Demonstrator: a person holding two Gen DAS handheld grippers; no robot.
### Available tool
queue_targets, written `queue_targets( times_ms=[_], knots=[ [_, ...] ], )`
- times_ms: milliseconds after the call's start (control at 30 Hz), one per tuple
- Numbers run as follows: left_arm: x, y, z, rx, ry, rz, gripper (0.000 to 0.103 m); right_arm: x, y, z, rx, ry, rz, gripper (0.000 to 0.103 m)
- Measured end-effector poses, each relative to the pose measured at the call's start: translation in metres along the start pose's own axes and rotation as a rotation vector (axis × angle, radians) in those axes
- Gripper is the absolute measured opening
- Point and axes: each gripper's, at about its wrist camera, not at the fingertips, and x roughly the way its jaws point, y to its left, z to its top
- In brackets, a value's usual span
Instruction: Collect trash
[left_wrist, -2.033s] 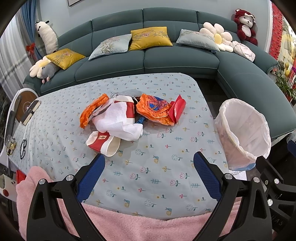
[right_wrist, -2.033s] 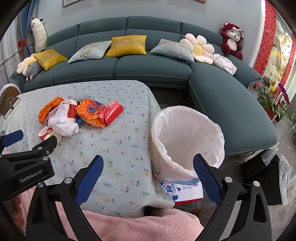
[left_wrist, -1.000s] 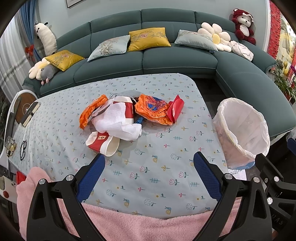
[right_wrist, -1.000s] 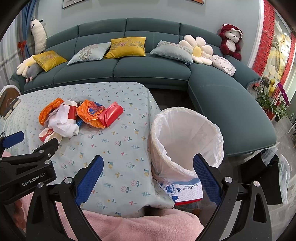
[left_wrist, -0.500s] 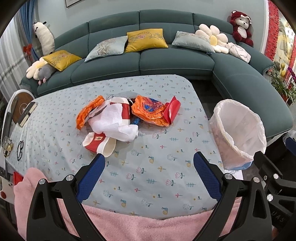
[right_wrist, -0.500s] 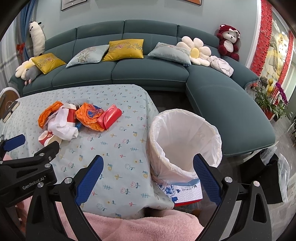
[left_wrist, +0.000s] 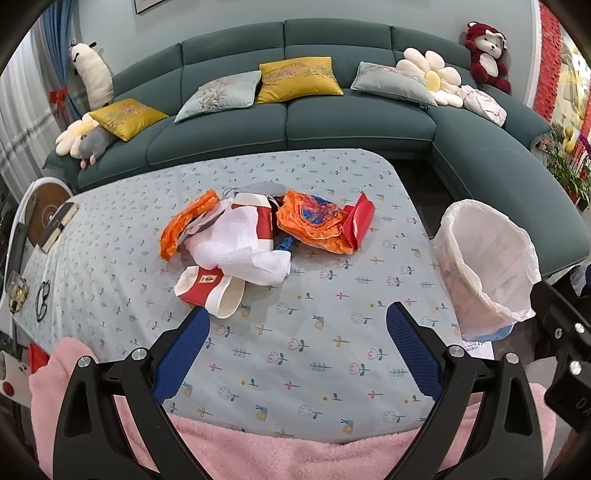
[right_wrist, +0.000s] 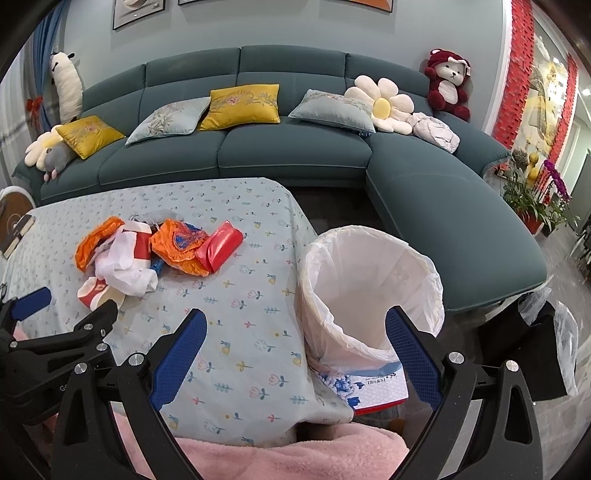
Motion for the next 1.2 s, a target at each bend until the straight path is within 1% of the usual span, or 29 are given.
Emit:
queue_targets(
  times_ms=[33, 67, 233, 433, 567, 667, 767, 900, 1067, 1133, 1200],
  knots=[
    [0.002, 0.002, 0.000, -0.002, 0.004, -0.002, 0.092, 0.001, 0.002, 0.001, -0.001, 0.000, 0.001, 0.093],
    [0.004, 0.005, 0.001, -0.002, 0.004, -0.005, 0.092, 0.001, 0.005, 0.001, -0.018, -0.006, -0.020, 0.093],
    [0.012, 0.018, 0.002, 0.002, 0.004, -0.009, 0.092, 0.006, 0.016, 0.006, -0.009, 0.004, -0.009, 0.093],
    [0.027, 0.038, 0.002, -0.007, 0.024, -0.014, 0.092, 0.015, 0.029, 0.011, 0.003, 0.021, 0.006, 0.093],
    [0.041, 0.063, 0.002, -0.037, 0.034, -0.058, 0.092, 0.025, 0.045, 0.013, -0.009, 0.034, 0.010, 0.093],
    [0.054, 0.082, 0.002, -0.039, 0.044, -0.036, 0.092, 0.033, 0.059, 0.015, -0.013, 0.031, 0.019, 0.093],
    [0.072, 0.104, 0.002, -0.061, 0.073, -0.020, 0.092, 0.042, 0.072, 0.017, -0.006, 0.037, 0.035, 0.093],
    [0.095, 0.127, 0.000, -0.080, 0.116, -0.033, 0.092, 0.056, 0.087, 0.018, 0.003, 0.060, 0.055, 0.093],
    [0.115, 0.134, -0.002, -0.016, 0.134, -0.070, 0.093, 0.079, 0.112, 0.017, 0.002, 0.100, 0.070, 0.093],
    [0.125, 0.136, -0.003, -0.010, 0.153, -0.080, 0.093, 0.086, 0.119, 0.017, -0.002, 0.116, 0.071, 0.093],
    [0.137, 0.140, -0.002, -0.025, 0.188, -0.100, 0.093, 0.093, 0.128, 0.017, -0.010, 0.126, 0.070, 0.093]
  ],
)
